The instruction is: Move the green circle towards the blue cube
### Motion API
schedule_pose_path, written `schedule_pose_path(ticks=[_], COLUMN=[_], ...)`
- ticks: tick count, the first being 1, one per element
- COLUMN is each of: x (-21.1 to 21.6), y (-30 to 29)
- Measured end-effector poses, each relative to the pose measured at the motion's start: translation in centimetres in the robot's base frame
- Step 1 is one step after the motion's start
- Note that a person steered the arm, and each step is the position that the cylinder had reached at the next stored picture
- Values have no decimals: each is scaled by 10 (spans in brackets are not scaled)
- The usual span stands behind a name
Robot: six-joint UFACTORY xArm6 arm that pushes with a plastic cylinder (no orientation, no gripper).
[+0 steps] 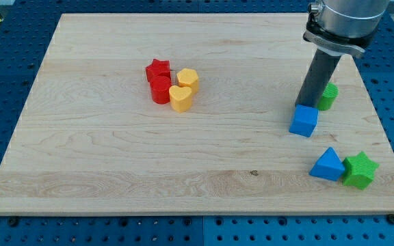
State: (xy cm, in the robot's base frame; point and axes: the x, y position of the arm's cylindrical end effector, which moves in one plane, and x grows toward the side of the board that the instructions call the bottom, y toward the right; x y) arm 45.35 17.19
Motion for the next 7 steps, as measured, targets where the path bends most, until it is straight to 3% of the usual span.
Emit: schedule_pose_path(ticks=[1, 4, 7], x=[1, 39, -57], y=[-19, 1, -36])
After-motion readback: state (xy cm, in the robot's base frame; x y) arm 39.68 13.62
